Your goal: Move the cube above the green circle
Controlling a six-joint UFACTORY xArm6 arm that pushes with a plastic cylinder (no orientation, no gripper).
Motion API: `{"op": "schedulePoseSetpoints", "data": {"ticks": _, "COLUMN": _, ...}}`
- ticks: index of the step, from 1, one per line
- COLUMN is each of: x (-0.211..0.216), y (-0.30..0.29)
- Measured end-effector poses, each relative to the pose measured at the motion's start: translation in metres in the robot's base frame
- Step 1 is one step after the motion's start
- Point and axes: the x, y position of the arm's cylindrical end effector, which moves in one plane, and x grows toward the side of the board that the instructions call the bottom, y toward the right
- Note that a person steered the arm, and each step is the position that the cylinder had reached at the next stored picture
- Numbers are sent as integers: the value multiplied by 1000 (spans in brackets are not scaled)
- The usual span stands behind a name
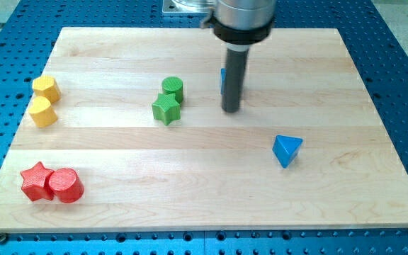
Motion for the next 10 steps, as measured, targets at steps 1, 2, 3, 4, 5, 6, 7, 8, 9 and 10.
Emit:
{"op": "schedulePoseSetpoints", "data": {"ticks": 1, "x": -23, "y": -28}}
{"op": "schedulePoseSetpoints", "data": {"ticks": 2, "x": -18, "y": -28}}
{"op": "schedulePoseSetpoints", "data": {"ticks": 3, "x": 8, "y": -19}}
{"op": "schedulePoseSetpoints", "data": {"ticks": 4, "x": 7, "y": 2}}
{"op": "schedulePoseSetpoints", "data": {"ticks": 5, "x": -35, "y": 20}}
{"op": "schedulePoseSetpoints", "data": {"ticks": 6, "x": -76, "y": 39}}
{"op": "schedulePoseSetpoints", "data": {"ticks": 7, "x": -78, "y": 79}}
{"op": "schedulePoseSetpoints", "data": {"ticks": 8, "x": -124, "y": 41}}
{"op": "schedulePoseSetpoints", "data": {"ticks": 9, "x": -144, "y": -33}}
{"op": "schedulePoseSetpoints", "data": {"ticks": 10, "x": -148, "y": 6}}
